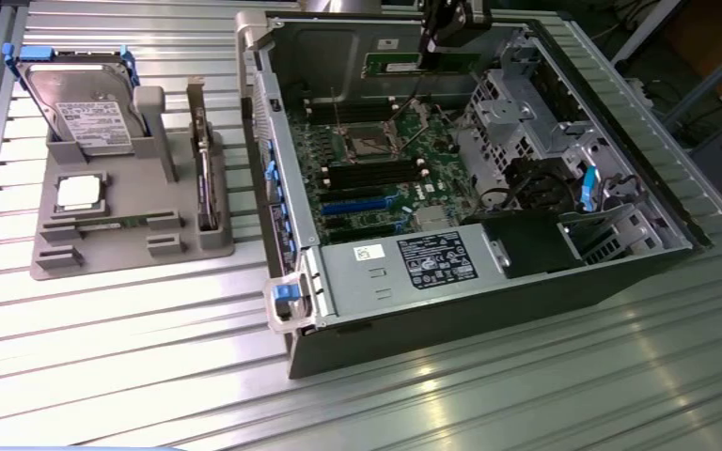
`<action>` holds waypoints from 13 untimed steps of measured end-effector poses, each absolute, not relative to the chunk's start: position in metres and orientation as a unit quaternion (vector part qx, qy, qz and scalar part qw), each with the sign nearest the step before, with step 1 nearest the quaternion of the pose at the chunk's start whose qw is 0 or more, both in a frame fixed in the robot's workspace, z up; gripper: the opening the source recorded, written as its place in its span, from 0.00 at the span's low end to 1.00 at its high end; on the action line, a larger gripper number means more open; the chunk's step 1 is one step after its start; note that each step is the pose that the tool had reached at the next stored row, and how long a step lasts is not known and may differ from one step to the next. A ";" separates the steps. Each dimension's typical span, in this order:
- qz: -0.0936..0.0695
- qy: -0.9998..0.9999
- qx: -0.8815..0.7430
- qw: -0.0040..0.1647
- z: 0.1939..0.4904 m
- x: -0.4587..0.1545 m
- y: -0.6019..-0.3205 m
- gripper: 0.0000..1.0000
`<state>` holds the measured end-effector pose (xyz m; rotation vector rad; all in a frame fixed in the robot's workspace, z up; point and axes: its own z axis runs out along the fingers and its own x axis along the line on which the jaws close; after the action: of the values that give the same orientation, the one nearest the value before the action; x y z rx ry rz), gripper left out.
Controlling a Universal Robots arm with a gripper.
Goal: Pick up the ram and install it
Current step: 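Pick up the ram and move it above insertion slot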
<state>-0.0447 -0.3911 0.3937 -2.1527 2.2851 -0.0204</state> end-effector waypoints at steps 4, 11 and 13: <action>-0.006 0.728 -0.686 0.001 0.394 -0.045 -0.391 0.14; -0.006 0.728 -0.686 0.001 0.394 -0.045 -0.391 0.14; -0.006 0.728 -0.686 0.001 0.394 -0.045 -0.391 0.14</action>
<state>-0.0447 -0.3911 0.3937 -2.1527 2.2851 -0.0203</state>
